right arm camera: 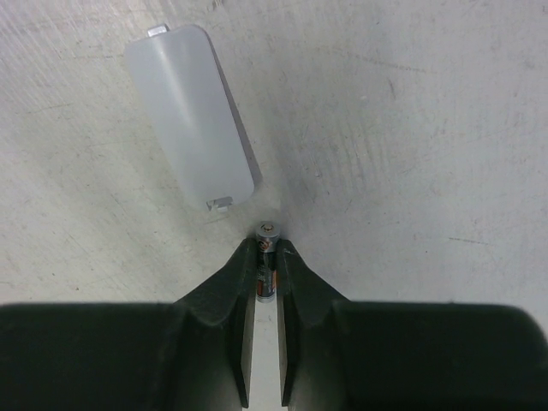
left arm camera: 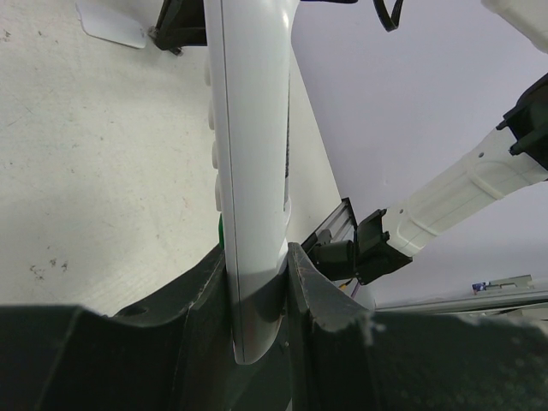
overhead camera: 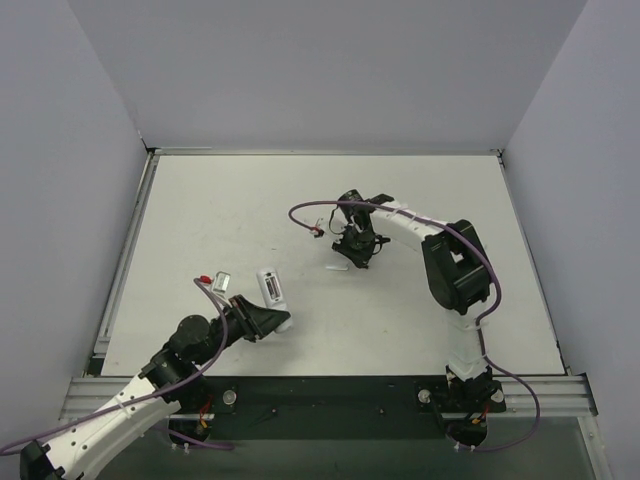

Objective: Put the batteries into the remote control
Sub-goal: Pick up the battery from the center of the board.

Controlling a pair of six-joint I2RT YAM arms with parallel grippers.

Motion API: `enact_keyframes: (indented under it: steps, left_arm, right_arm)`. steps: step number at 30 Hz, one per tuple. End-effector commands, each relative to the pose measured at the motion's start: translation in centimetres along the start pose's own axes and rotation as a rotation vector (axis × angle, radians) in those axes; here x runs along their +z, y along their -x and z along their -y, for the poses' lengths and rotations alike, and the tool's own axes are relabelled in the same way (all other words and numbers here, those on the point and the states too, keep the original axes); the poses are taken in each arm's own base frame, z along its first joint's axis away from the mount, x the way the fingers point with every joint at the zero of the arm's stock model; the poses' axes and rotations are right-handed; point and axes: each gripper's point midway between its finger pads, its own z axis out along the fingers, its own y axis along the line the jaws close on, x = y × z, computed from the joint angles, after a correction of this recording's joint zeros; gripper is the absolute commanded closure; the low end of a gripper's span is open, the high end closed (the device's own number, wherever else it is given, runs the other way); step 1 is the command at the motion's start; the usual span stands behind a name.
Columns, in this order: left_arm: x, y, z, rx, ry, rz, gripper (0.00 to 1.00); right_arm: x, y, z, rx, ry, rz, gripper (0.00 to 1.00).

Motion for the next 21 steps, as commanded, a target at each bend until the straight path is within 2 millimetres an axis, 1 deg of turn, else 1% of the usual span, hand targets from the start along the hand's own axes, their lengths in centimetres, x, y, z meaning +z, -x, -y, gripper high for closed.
enact_keyframes:
  steps: [1,2,3,4,6,7,9,10,11,12,13,15,16,17,18,19,20,21]
  left_arm:
    - [0.3,1.1,3.0,0.003,-0.113,0.028,1.00]
    - [0.5,1.0,3.0,0.003,-0.113,0.025,1.00]
    - [0.5,1.1,3.3,0.005,-0.129,0.030,1.00]
    - [0.8,0.8,2.9,0.002,-0.117,0.018,1.00]
    - [1.0,1.0,3.3,-0.001,-0.134,0.027,1.00]
    - [1.2,0.8,2.9,-0.008,-0.125,0.021,1.00]
    - [1.4,1.2,3.4,-0.005,-0.148,0.037,1.00]
    - [1.6,1.1,3.1,-0.002,-0.136,0.034,1.00]
    - [1.7,1.3,3.2,0.001,-0.137,0.042,1.00]
    - [1.8,1.5,3.5,0.007,-0.151,0.054,1.00]
    - [2.0,1.4,3.2,0.015,-0.141,0.051,1.00]
    - [2.2,1.7,3.5,0.025,-0.156,0.062,1.00]
    - [2.5,1.6,3.3,0.028,-0.146,0.058,1.00]
    - [2.6,1.6,3.3,0.031,-0.149,0.058,1.00]
    - [2.6,1.7,3.6,0.037,-0.164,0.064,1.00]
    - [2.8,1.6,3.4,0.038,-0.159,0.061,1.00]
    - [2.8,1.7,3.6,0.042,-0.165,0.061,1.00]
    - [2.8,1.8,4.0,0.046,-0.179,0.068,1.00]
  right_arm:
    - [-0.1,-2.3,-0.9,0.075,-0.015,-0.071,1.00]
    - [-0.3,-2.0,-0.8,0.090,-0.021,-0.044,1.00]
    - [-0.5,-2.1,-1.0,0.110,-0.024,-0.034,1.00]
    - [-1.8,-1.6,-0.6,0.129,-0.052,0.007,1.00]
    - [-2.7,-1.1,-0.2,0.190,-0.096,0.050,1.00]
    - [-4.0,-0.6,0.2,0.210,-0.130,0.083,1.00]
    - [-5.5,0.1,0.7,0.279,-0.173,0.130,1.00]
    - [-6.9,0.6,0.8,0.308,-0.201,0.173,1.00]
    - [-7.8,1.4,1.3,0.336,-0.230,0.222,1.00]
    - [-8.5,2.0,1.1,0.397,-0.230,0.266,1.00]
    - [-10.2,3.0,1.3,0.424,-0.259,0.346,1.00]
    - [-12.0,4.3,1.0,0.511,-0.261,0.441,1.00]
    - [-13.9,5.2,1.3,0.525,-0.287,0.511,1.00]
    - [-14.8,5.7,1.2,0.551,-0.298,0.547,1.00]
    - [-15.5,6.5,0.8,0.583,-0.293,0.586,1.00]
    - [-17.5,7.6,0.7,0.596,-0.300,0.670,1.00]
    - [-18.0,8.0,0.3,0.611,-0.299,0.704,1.00]
    - [-18.6,8.8,-0.5,0.613,-0.286,0.742,1.00]
